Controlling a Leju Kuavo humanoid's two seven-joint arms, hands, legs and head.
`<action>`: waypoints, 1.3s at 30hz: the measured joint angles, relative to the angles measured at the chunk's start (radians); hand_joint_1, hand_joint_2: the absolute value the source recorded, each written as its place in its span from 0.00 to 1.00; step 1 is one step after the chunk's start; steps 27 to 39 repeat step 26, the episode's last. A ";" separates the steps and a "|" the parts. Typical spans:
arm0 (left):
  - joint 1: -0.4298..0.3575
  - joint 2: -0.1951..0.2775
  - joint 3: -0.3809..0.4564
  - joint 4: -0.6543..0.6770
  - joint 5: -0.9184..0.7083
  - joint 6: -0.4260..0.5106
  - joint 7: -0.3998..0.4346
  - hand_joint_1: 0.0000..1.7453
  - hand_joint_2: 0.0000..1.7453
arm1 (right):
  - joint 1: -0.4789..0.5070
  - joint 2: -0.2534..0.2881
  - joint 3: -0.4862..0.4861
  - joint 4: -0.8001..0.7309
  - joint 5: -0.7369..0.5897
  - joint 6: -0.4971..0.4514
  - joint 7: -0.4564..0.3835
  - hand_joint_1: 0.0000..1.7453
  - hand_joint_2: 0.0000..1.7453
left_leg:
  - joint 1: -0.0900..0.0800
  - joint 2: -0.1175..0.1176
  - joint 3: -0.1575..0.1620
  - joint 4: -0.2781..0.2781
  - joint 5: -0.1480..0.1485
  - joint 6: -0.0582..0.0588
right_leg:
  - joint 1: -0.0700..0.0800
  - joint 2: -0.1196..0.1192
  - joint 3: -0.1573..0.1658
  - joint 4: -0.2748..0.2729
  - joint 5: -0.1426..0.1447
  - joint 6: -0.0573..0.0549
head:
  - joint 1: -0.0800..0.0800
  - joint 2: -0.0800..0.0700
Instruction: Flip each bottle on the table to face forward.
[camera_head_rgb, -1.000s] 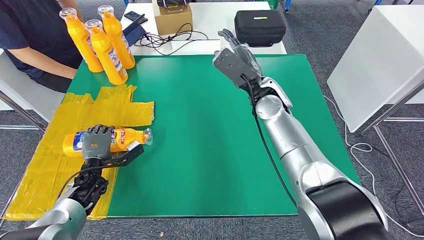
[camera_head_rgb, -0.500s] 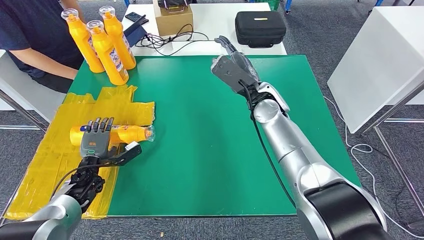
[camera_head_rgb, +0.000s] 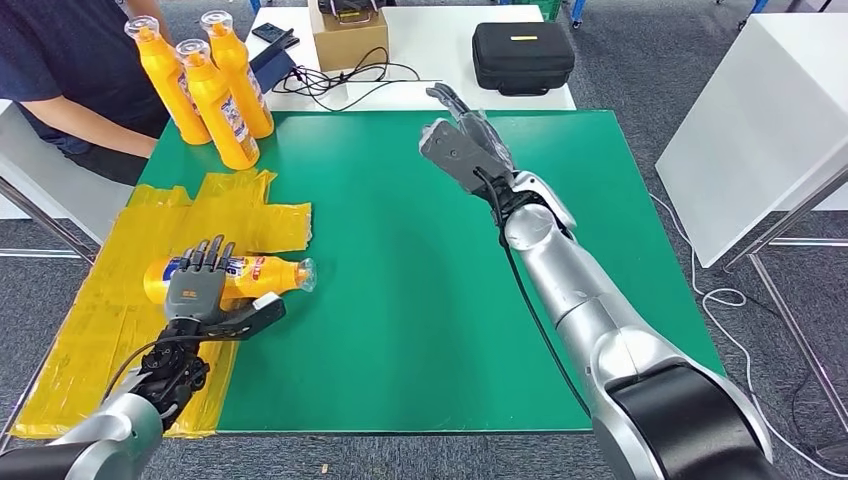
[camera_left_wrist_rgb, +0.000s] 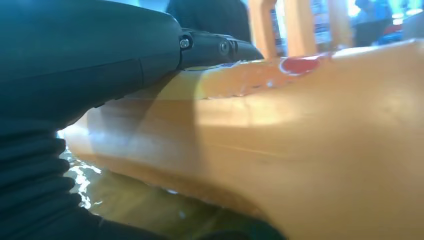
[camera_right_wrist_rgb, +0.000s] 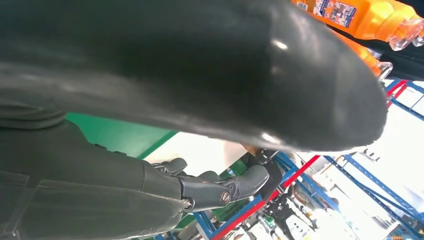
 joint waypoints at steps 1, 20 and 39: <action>0.000 0.000 0.000 0.000 0.012 0.004 -0.021 0.00 0.00 | 0.000 0.000 0.000 0.003 0.000 -0.002 -0.001 0.00 0.00 | 0.000 0.000 0.000 0.000 0.000 0.000 | 0.000 0.000 0.000 0.000 0.000 0.000 | 0.000 0.000; 0.005 0.006 -0.010 -0.502 1.122 -0.030 -0.488 0.00 0.00 | 0.078 -0.038 -0.040 -0.047 -0.002 -0.047 -0.080 0.00 0.00 | 0.003 0.000 -0.001 0.000 0.000 0.000 | 0.003 0.000 -0.001 0.000 0.000 0.000 | 0.000 0.000; 0.013 -0.015 -0.062 -0.660 1.273 -0.174 -0.478 0.00 0.00 | 0.113 -0.047 -0.059 -0.088 -0.014 -0.061 -0.118 0.00 0.00 | 0.002 0.002 0.000 0.000 0.000 0.000 | 0.002 0.000 -0.001 0.000 0.000 0.000 | 0.000 0.000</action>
